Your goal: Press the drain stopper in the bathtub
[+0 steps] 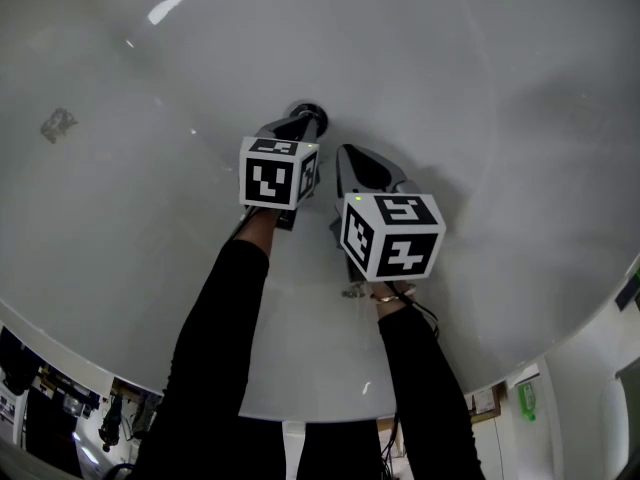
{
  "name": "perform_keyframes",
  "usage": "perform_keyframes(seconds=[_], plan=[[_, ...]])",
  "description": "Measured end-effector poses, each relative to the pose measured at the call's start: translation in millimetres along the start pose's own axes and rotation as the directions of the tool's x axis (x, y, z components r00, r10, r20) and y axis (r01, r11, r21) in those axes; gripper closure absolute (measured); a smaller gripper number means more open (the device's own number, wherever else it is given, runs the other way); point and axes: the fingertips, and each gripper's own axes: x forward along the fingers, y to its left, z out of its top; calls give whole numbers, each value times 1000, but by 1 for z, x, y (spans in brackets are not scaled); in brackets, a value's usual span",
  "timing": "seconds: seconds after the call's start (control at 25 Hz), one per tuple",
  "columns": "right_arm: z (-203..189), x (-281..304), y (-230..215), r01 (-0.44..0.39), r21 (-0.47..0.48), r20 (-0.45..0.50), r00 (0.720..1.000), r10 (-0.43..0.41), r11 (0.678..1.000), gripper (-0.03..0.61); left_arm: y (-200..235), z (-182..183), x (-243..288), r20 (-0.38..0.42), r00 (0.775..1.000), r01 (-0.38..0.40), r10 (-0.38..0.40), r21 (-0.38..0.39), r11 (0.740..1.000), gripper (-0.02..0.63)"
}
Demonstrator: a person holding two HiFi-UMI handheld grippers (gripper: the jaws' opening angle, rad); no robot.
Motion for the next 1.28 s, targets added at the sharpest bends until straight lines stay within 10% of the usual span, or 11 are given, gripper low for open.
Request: perform_keyframes(seconds=[1.28], plan=[[-1,3,-12,23,31,-23,999,-22,999,577,6,-11,13,-62,993,-102,99,-56,993,606]])
